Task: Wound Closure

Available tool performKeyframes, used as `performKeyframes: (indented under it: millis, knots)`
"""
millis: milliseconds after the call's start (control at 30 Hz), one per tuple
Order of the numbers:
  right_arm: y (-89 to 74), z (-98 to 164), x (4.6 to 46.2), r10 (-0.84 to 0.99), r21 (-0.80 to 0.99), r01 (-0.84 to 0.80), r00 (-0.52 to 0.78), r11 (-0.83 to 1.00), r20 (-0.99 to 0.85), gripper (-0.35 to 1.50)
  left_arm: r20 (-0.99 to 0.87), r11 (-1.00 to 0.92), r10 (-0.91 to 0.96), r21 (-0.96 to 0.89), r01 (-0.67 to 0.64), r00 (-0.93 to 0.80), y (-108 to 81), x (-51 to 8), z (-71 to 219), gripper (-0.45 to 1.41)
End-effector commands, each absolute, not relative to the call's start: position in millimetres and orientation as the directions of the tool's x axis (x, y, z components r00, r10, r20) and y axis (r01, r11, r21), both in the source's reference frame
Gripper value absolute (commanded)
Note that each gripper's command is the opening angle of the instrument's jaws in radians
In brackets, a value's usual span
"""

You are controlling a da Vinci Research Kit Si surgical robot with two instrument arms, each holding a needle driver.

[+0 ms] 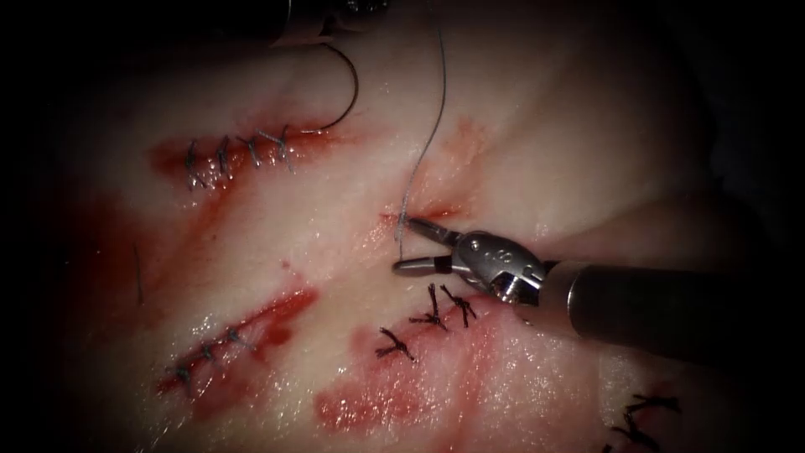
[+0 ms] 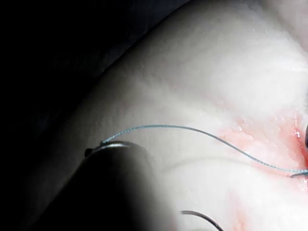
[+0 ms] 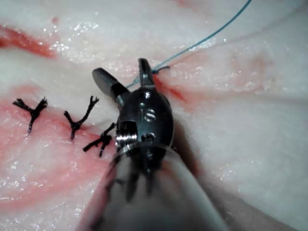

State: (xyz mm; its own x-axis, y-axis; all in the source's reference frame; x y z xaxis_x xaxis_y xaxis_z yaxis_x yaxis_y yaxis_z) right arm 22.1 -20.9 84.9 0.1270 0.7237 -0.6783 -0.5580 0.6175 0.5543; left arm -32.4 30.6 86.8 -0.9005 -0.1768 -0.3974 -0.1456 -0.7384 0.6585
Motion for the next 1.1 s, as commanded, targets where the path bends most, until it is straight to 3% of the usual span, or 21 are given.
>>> performKeyframes:
  millis: [33, 367, 1100]
  knots:
    - [-20.3, 85.7, 22.5, 0.738, 0.564, -0.572, 0.11, 0.595, -0.666, 1.26, -0.394, -0.731, -0.184, 0.667, -0.143, -0.9, 31.4, -32.9, 86.5, -0.45]
    - [-18.0, 87.6, 22.7, 0.791, 0.624, -0.601, 0.022, 0.499, -0.612, 1.38, -0.393, -0.713, -0.18, 0.684, -0.155, -0.902, 30.2, -32.4, 82.2, -0.45]
    - [-16.8, 91.1, 26.6, 0.783, 0.658, -0.524, 0.025, 0.54, -0.622, 1.45, -0.39, -0.695, -0.189, 0.702, -0.157, -0.901, 28.2, -32.5, 78.1, -0.45]
